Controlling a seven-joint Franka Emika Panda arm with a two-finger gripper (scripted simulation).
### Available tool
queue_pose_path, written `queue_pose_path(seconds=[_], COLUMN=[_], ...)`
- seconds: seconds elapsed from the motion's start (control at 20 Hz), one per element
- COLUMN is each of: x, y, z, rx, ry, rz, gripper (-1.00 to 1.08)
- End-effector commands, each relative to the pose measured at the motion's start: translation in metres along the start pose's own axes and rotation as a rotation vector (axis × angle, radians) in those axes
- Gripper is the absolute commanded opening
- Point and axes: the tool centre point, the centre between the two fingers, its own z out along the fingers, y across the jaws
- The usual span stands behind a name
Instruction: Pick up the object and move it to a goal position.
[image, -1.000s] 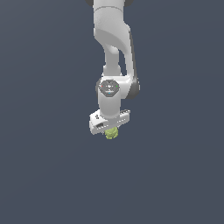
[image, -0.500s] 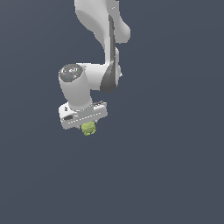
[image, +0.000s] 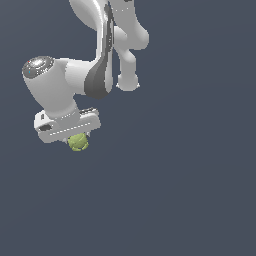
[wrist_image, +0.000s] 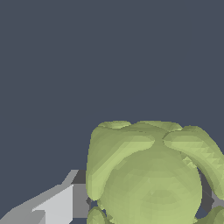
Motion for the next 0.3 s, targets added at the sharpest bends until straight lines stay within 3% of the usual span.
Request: queue_pose_path(seconds=[0.0, 0.25], x=[-0.0018, -0.0029], y=[0.0088, 0.0149], z=[-0.0053, -0.0087], rx=[0.0, 0.0], ry=[-0.001, -0.001], rz=[-0.002, -0.002], gripper=[-1.0, -1.0])
